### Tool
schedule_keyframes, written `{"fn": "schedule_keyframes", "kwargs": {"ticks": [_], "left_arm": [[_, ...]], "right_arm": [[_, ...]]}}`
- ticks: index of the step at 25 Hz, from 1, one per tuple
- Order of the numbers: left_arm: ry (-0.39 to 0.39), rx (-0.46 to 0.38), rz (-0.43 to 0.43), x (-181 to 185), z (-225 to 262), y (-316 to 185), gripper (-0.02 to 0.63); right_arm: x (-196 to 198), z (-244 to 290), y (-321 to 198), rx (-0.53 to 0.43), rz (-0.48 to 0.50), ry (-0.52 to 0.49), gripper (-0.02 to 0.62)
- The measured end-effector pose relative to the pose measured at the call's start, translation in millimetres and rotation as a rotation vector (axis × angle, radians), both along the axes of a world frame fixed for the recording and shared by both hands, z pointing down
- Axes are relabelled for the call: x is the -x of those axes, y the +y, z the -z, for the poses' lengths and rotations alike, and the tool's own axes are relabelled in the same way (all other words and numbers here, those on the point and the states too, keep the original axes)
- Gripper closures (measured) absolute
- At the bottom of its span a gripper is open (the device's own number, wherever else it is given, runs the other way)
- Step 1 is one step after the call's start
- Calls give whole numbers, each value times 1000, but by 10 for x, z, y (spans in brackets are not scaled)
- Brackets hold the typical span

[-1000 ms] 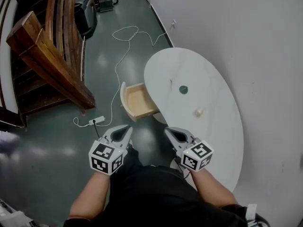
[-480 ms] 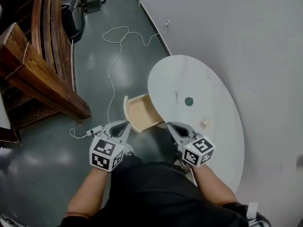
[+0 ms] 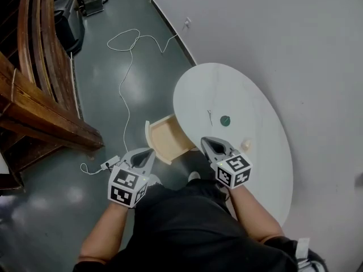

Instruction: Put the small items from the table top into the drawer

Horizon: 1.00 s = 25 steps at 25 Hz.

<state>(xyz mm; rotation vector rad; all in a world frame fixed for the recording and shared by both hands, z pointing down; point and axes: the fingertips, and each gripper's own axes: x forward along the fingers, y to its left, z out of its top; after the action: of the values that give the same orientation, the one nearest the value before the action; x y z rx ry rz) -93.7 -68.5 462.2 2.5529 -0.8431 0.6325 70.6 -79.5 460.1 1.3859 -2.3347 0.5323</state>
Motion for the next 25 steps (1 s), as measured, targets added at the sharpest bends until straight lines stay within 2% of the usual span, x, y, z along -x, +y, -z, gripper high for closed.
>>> {"fn": "schedule_keyframes", "kwargs": {"ticks": [4, 9, 18, 22, 25], "left_arm": [[-23, 8, 15, 47, -97, -119, 592], [-27, 36, 87, 38, -210, -209, 592], [-58, 53, 187, -64, -278, -362, 592], [-79, 81, 196, -126, -321, -384, 592], [-93, 90, 200, -138, -332, -405, 592]], "right_arm": [[-284, -283, -193, 32, -41, 104, 597], [-708, -653, -430, 97, -96, 163, 597], [-1203, -1326, -896, 237, -153, 172, 587], [-1279, -1512, -1070, 265, -153, 191, 540], [-1351, -1704, -1174, 307, -171, 207, 538]]}}
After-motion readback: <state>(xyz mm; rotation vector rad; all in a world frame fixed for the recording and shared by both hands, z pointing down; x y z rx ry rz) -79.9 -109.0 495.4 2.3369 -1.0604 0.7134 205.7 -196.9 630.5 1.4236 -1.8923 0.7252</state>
